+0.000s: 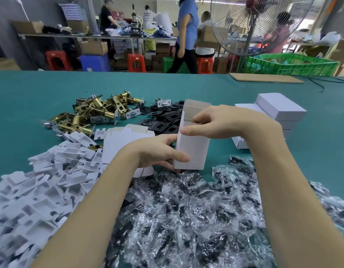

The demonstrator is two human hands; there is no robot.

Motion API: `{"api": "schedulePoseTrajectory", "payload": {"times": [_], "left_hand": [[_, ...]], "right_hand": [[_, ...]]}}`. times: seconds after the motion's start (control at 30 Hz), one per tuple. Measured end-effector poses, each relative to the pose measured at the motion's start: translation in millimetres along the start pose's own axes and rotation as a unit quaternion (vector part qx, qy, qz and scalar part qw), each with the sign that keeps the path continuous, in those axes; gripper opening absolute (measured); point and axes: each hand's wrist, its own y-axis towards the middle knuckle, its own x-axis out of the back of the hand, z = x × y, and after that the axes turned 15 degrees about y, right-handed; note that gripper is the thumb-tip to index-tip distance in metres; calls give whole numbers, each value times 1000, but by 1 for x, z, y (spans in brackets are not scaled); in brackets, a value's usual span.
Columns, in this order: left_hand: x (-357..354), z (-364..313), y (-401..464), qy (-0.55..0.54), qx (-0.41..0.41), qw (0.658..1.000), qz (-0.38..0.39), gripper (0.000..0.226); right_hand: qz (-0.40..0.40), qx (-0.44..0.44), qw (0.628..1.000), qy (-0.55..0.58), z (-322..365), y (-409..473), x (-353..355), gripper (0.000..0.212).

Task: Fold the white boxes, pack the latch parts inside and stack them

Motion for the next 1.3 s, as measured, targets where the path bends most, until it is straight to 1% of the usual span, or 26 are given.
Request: {"api": "schedulePoseTrajectory", "payload": {"times": [0.1,0.17,0.23,0.27,0.37,0.4,0.53,0.67,0.73,0.83,0.9,1.0,1.1,1.17,1.3], "left_hand": [[0,1,0,-2,0,1000,1,42],[0,0,0,-6,1,1000,0,44],[1,-2,-1,-4,-5,1000,3,46],[2,-3,-2,-4,-11,1000,7,45],[4,-4,-3,-32,-19,999,19,43],[4,-4,-3,-44,-17,999,22,42],[4,-2,-3,-70,-11,996,55,45],[5,-2,-4,-68,-11,996,55,47],[4,-3,-4,-62,-11,997,49,46],[2,-5,-2,-64,-15,997,34,43],[2,-5,-3,-72,-19,997,24,41],[2,-4,-4,-66,-21,997,25,42],[0,-4,-2,-50,-17,998,27,49],[-3,-3,-1,-58,-15,998,33,55],[-6,-5,1,-74,-18,997,30,64]], "right_hand": [[0,-9,1000,-13,-2,0,1,50],[-7,8,1000,-15,-3,-1,1,56],[-14,26,1000,-7,-4,-2,2,57],[-16,28,999,0,-5,-3,3,53],[-27,8,998,49,-10,-2,2,35],[-31,1,997,67,-12,-1,1,33],[-5,-6,995,103,-18,0,0,38],[21,-9,991,133,-20,-5,4,33],[21,-20,994,110,-18,-5,4,34],[-30,-9,998,49,-13,-1,4,39],[-49,9,998,31,-12,-2,6,42],[-34,5,999,22,-10,-7,10,34],[-17,3,1000,15,-8,-9,10,31],[-7,13,1000,25,-6,-9,10,26],[-17,39,999,26,2,-10,10,24]]}}
